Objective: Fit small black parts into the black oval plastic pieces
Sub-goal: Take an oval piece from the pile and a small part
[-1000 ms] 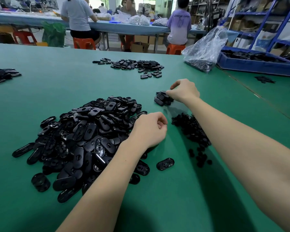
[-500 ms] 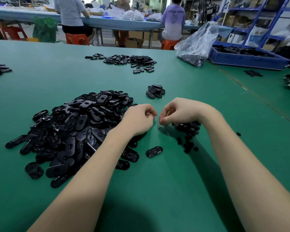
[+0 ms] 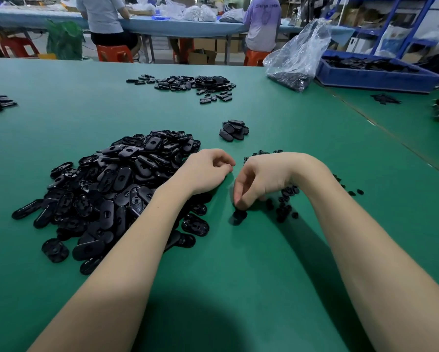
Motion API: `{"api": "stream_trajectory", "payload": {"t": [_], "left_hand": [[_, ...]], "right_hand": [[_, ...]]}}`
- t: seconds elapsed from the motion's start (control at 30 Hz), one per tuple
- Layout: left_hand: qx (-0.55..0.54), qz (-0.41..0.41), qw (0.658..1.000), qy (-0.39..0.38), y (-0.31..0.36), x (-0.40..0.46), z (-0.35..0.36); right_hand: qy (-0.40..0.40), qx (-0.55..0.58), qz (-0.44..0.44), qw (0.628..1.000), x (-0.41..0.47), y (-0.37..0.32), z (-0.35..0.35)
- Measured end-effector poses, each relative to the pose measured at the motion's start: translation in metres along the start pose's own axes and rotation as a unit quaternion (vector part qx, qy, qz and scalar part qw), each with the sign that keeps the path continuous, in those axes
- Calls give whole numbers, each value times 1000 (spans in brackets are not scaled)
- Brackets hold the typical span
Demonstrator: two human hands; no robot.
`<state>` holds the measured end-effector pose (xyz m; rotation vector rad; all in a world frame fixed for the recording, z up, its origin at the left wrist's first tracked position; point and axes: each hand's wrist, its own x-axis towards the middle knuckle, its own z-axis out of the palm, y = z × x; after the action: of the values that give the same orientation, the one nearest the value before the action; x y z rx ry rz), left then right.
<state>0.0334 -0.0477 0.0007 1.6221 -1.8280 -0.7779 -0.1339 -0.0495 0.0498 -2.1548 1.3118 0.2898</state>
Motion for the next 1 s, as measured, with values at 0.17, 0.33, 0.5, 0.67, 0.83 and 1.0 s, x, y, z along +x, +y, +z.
{"api": "stream_trajectory", "payload": {"t": [0.17, 0.33, 0.5, 0.67, 0.83, 1.0], "left_hand": [[10, 16, 1000, -8, -1, 0, -1], [17, 55, 998, -2, 3, -3, -3], [-26, 75, 997, 7, 9, -6, -5], [-47, 71, 996, -3, 10, -7, -7], [-37, 65, 997, -6, 10, -8, -7], [-21, 66, 998, -10, 10, -9, -6]], "right_hand": [[12, -3, 8, 1000, -1, -2, -2], [-5, -2, 8, 1000, -6, -2, -6], [7, -20, 12, 1000, -4, -4, -3], [39, -7, 4, 999, -7, 0, -8], [9, -23, 19, 1000, -7, -1, -6], [28, -37, 21, 999, -3, -3, -3]]}}
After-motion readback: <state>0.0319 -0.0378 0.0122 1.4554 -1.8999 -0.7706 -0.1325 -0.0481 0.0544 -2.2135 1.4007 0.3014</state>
